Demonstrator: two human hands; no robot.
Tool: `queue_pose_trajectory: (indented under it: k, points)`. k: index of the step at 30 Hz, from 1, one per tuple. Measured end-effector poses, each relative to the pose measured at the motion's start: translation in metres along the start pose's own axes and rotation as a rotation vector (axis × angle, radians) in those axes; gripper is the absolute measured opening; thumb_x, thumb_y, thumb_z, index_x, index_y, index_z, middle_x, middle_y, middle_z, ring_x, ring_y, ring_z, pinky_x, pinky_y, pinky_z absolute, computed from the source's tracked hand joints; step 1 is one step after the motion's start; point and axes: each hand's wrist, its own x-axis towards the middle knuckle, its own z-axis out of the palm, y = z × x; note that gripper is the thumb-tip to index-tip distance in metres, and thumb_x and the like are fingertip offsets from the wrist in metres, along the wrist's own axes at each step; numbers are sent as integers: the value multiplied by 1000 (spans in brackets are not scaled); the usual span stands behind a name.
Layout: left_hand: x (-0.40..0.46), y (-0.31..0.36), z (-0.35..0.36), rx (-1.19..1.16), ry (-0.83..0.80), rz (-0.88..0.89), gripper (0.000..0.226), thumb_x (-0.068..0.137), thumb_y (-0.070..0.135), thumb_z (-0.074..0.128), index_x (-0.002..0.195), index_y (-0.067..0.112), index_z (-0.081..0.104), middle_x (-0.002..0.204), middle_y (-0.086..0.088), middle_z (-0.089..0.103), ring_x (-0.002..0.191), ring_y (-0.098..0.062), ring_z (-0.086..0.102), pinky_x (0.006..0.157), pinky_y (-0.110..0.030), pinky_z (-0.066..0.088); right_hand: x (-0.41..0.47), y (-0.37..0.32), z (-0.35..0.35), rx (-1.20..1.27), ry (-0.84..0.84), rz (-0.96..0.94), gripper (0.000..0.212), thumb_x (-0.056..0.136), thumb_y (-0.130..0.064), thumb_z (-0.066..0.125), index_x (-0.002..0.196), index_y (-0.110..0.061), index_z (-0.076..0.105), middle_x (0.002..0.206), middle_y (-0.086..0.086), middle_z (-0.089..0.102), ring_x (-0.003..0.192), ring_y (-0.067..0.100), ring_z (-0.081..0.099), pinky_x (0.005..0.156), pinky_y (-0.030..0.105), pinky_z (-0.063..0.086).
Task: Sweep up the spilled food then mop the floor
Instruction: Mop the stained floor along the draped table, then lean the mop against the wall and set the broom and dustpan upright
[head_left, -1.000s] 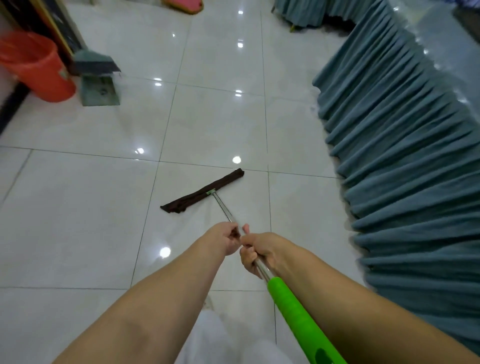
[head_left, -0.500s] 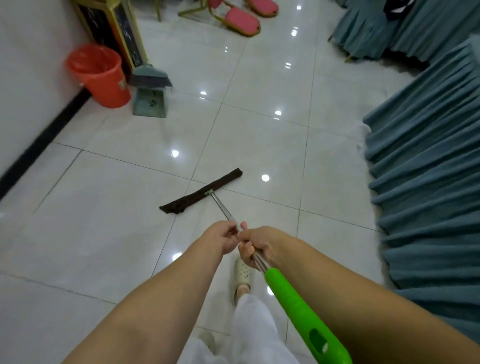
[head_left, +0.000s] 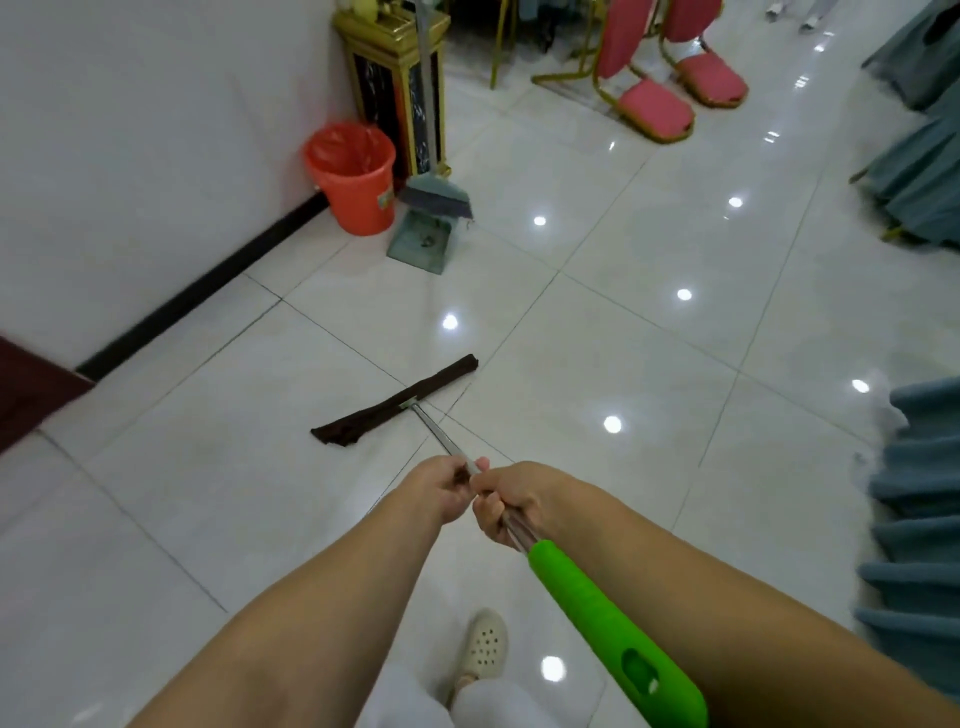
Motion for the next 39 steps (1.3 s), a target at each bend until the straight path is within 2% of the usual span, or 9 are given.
queue_pose_trajectory:
  k: [5,9,17,21,25,29,34,36,39]
  points:
    - [7,44,2,-72,46,38,37,98,-4,29,134,-3,38,87,-18,49,94,-20,52,33,-23,48,16,-43,29,-142,-21,52,23,91,-1,46,77,-18,53,36,4,46,22,10,35,26,9,29]
    - [7,81,-15,-150,49,56,19,95,-8,28,91,-8,47,90,-18,49,92,-21,53,37,-21,49,23,-66,67,-246,-42,68,23,92,-3,46,75,-19,50,34,3,43,21,9,34,27,8,28]
    - [-30,185,-63,-211,37,217,67,94,-12,31,30,-6,51,45,-12,52,61,-19,45,46,-15,50,8,-115,185,-366,-140,65,28,98,-8,48,70,-8,47,38,6,45,21,8,34,28,7,30]
    - [-46,256,-96,-331,84,333,43,100,-1,34,60,-4,48,40,-15,52,59,-18,44,88,-16,43,2,-142,270,-382,-153,65,25,97,-8,48,73,-6,49,42,5,46,22,6,34,30,7,32]
    - [-63,325,-133,-436,65,396,32,101,1,36,72,-4,48,70,-17,52,64,-19,48,32,-15,47,1,-164,358,-486,-116,46,23,95,-9,50,72,-8,48,58,-1,45,20,5,37,33,9,34]
    - [-87,383,-157,-443,72,452,27,99,-3,36,75,-5,48,64,-16,52,43,-19,57,27,-15,42,-3,-181,423,-530,-138,-27,19,91,-5,50,72,-4,51,53,5,52,23,8,44,31,11,41]
    - [-101,442,-179,-440,108,498,30,100,1,37,72,-1,46,60,-16,53,49,-24,56,34,-15,47,1,-201,471,-544,-378,-81,22,97,-18,45,94,0,57,71,14,59,37,16,56,42,20,51]
    - [-109,464,-188,-490,105,529,31,100,-1,37,70,-3,45,53,-17,54,29,-19,56,45,-15,50,6,-212,485,-708,-353,-260,20,97,-16,48,106,-2,59,74,10,58,42,15,58,42,21,50]
    - [-120,495,-203,-452,115,582,25,98,-5,38,75,-3,48,60,-16,59,27,-14,56,33,-18,48,13,-232,502,-1079,-280,-738,30,93,-5,52,120,-11,62,85,3,62,55,13,57,44,23,49]
